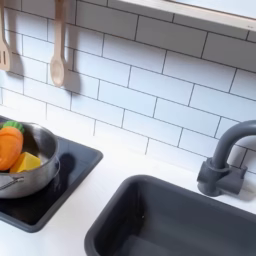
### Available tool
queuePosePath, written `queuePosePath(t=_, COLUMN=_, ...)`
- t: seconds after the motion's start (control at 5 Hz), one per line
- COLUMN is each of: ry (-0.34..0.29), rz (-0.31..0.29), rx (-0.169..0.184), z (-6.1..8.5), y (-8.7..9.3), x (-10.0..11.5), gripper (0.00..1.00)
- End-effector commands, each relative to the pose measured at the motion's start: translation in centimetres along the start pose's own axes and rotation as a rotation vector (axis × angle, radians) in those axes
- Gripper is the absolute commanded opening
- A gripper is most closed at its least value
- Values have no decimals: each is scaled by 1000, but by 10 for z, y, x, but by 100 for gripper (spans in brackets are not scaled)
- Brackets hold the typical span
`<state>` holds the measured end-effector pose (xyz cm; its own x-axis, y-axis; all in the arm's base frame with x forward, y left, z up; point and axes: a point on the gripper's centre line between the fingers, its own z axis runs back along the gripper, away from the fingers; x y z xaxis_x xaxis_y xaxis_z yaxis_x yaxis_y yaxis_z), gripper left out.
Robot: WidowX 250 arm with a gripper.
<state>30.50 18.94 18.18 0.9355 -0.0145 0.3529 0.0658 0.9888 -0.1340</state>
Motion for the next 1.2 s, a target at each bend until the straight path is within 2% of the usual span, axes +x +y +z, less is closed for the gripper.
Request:
queuePosePath(t=0.0, ry=20, rz=-5, rx=-22, z=-11, y=-8, x=-2, gripper=0)
queuePosePath(t=1.0, ry=38, rz=-48, rx=-59, z=-25, y=-24, x=5, gripper=0)
